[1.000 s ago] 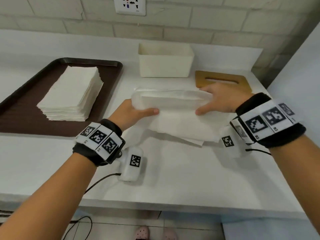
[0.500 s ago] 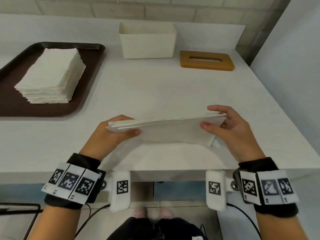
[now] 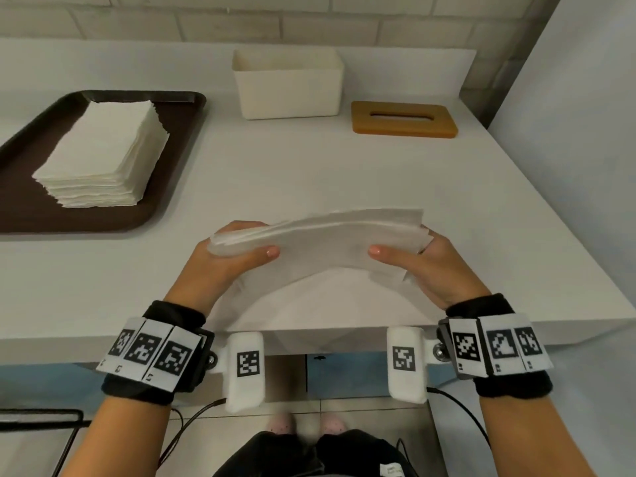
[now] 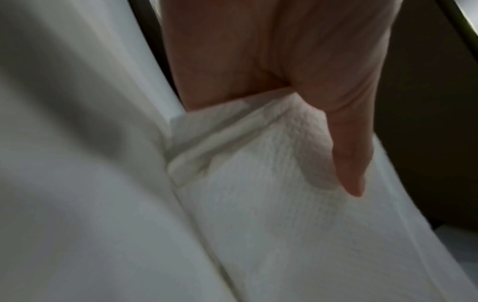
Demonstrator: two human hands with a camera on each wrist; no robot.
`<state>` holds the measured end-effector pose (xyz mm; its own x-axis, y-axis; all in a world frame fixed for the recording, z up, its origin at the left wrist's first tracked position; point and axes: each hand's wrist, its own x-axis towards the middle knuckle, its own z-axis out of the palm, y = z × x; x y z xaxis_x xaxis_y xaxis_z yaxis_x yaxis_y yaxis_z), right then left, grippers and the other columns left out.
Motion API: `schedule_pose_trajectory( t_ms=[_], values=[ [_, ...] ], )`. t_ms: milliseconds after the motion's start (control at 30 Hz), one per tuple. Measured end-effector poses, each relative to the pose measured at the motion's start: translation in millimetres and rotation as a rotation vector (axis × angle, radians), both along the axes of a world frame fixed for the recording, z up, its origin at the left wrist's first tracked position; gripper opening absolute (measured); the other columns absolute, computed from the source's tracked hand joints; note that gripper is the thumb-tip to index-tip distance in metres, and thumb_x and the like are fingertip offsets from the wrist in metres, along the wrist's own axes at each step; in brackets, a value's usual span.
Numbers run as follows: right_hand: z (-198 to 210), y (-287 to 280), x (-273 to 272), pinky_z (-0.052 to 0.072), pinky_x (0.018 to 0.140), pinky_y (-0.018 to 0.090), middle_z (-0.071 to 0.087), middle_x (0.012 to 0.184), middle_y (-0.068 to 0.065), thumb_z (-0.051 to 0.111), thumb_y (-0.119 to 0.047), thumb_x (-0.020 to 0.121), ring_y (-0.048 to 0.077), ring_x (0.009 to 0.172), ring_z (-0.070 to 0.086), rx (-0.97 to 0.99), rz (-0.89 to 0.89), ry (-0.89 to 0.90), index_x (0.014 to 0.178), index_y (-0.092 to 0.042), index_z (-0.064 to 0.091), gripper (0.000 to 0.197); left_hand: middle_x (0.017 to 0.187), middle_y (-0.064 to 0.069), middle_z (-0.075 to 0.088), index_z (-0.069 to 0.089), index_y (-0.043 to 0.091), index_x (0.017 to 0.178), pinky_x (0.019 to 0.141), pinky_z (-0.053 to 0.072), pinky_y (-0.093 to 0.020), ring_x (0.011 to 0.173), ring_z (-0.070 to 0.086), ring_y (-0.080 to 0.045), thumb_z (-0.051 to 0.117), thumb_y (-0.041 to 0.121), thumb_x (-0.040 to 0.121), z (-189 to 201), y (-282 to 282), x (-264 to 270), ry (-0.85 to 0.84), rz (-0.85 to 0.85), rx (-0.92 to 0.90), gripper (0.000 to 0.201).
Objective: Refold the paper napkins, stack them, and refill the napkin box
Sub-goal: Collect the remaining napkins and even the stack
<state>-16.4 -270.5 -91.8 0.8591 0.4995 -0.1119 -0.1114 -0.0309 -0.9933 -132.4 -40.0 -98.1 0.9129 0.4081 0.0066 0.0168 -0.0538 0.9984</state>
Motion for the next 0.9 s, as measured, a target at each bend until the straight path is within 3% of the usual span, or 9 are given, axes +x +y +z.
schedule_pose_trajectory(
  t_ms=[33,100,200,367,467,567,700,833,900],
  values=[
    [-2,-2,0,0.050,0.085,0.022,0.071,0.088,-0.007,0.073,-0.004,0.071,0.007,0.086,0.067,-0.028,0.016,-0.016,0.090,-0.023,0.066,0.028,0.090,0.013,0.073,0.073,0.038,0.081,0.074,0.051,-0.014,0.088,0.067,-0.003,0.083,0.031,0.055,-1,2,-1,0.013,-0.014,0.017,0.029],
    [-2,-3,0,0.047,0.079,0.016,0.069,0.087,-0.008,0.074,-0.004,0.070,0.005,0.085,0.063,-0.086,0.048,-0.073,0.087,-0.024,0.067,0.028,0.085,0.018,0.072,0.073,0.038,0.075,0.070,0.048,-0.007,0.082,0.065,0.005,0.082,0.018,0.062,-4,6,-3,0.022,-0.023,0.034,0.025],
    [-3,2,0,0.044,0.067,0.005,0.066,0.087,-0.012,0.073,-0.007,0.073,-0.006,0.079,0.061,-0.098,0.045,-0.085,0.087,-0.027,0.065,0.025,0.083,0.020,0.072,0.071,0.032,0.082,0.068,0.048,-0.004,0.082,0.064,0.006,0.073,0.009,0.073,-7,6,-3,0.035,-0.014,0.055,0.025],
    [9,16,-3,0.050,0.088,0.022,0.073,0.084,-0.011,0.071,-0.012,0.076,0.009,0.092,0.068,-0.012,-0.064,-0.055,0.084,-0.025,0.069,0.015,0.091,0.010,0.075,0.071,0.025,0.093,0.074,0.055,-0.016,0.092,0.070,-0.008,0.072,0.023,0.070,3,0,-1,-0.037,0.050,-0.097,0.023],
    [13,14,-1,0.053,0.086,0.022,0.075,0.085,-0.010,0.074,-0.015,0.066,0.008,0.092,0.069,0.092,-0.043,-0.067,0.087,-0.024,0.069,0.024,0.098,0.007,0.074,0.074,0.030,0.089,0.082,0.054,-0.019,0.096,0.069,-0.009,0.081,0.026,0.063,9,3,-3,-0.128,0.000,-0.088,0.027],
    [5,5,2,0.053,0.084,0.023,0.072,0.089,-0.008,0.076,-0.023,0.052,0.010,0.091,0.067,0.058,-0.017,-0.052,0.090,-0.026,0.066,0.040,0.088,0.018,0.071,0.072,0.037,0.081,0.071,0.051,-0.011,0.085,0.066,0.001,0.078,0.027,0.057,2,8,-4,-0.076,0.030,-0.055,0.027],
    [-5,-1,9,0.053,0.071,0.014,0.073,0.089,-0.009,0.088,-0.041,0.032,0.005,0.089,0.068,0.040,0.027,-0.009,0.092,-0.026,0.067,0.066,0.084,0.016,0.073,0.068,0.032,0.089,0.068,0.052,-0.011,0.081,0.067,0.001,0.072,0.023,0.058,-5,10,-4,-0.036,0.047,-0.117,0.032],
    [-8,1,15,0.054,0.072,0.014,0.068,0.091,-0.007,0.087,-0.020,0.045,0.012,0.092,0.064,0.073,0.021,0.030,0.093,-0.027,0.065,0.053,0.101,0.006,0.071,0.067,0.028,0.101,0.074,0.054,-0.015,0.096,0.067,-0.009,0.075,0.020,0.065,-7,9,0,0.047,0.004,-0.094,0.038],
    [-13,1,18,0.055,0.076,0.016,0.070,0.092,-0.006,0.090,-0.032,0.034,0.010,0.092,0.066,0.092,0.023,0.063,0.096,-0.026,0.065,0.067,0.106,0.000,0.072,0.067,0.023,0.106,0.084,0.055,-0.025,0.102,0.067,-0.016,0.083,0.022,0.059,-6,9,3,0.085,-0.043,-0.100,0.049]
  ],
)
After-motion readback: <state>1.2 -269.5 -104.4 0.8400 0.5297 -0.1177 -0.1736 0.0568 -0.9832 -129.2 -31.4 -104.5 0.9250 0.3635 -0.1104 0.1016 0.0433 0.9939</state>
